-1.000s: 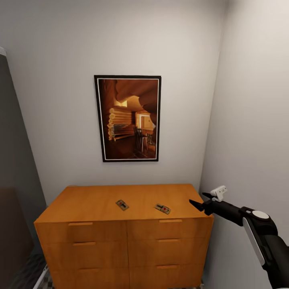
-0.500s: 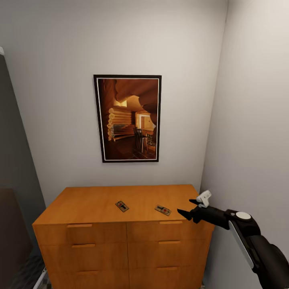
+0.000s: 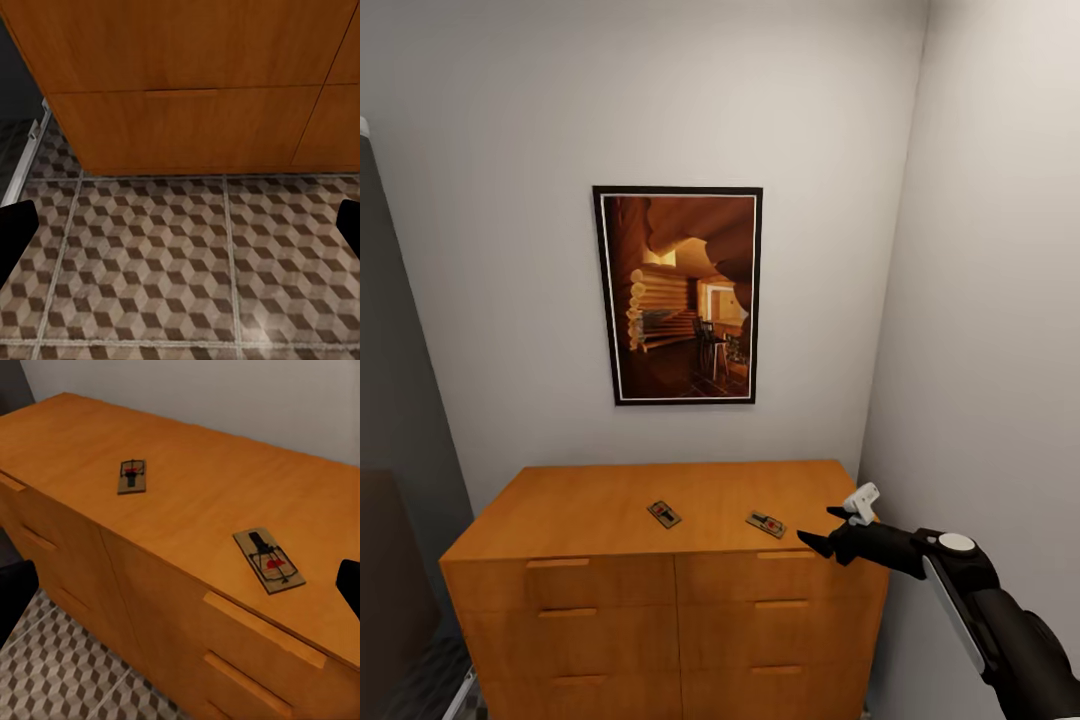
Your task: Take the four mousetraps from the cabinet in the bathroom and place them on the bathroom floor. Make sure all four end up on the same floor surface, and ensure that at least two of them are either under or directly next to the same bathroom sink.
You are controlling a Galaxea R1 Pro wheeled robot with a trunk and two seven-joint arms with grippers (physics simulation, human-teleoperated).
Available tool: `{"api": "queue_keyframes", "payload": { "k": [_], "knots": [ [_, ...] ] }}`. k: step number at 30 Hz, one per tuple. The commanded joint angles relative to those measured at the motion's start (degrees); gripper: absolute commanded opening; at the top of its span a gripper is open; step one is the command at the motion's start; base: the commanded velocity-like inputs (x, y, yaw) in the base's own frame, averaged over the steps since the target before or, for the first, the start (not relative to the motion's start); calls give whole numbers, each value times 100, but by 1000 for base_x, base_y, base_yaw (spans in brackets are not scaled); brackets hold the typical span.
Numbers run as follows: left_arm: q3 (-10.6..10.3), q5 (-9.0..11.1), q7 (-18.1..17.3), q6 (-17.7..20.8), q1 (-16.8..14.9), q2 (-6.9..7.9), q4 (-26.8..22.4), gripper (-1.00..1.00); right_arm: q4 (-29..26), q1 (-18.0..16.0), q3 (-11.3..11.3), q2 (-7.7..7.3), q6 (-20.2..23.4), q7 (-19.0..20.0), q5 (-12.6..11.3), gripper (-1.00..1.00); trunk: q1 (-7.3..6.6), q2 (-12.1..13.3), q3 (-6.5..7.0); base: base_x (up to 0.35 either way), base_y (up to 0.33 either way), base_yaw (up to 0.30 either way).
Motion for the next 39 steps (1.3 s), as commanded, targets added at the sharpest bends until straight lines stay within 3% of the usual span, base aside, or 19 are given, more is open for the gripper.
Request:
{"api": "queue_keyframes", "payload": {
  "k": [1,17,39],
  "knots": [
    [18,46,-59,-13,-2,0,9,100,0,-2,3,-6,40,6,-18,100,3,-3,0,79,0,0],
    [18,48,-59,-13,-2,-2,9,100,5,-2,7,-10,22,33,-18,100,3,-3,0,155,-88,0],
    [18,48,-59,-13,-2,6,9,100,435,-2,-6,-3,43,-41,-11,100,3,-3,0,10,-8,0]
  ]
}}
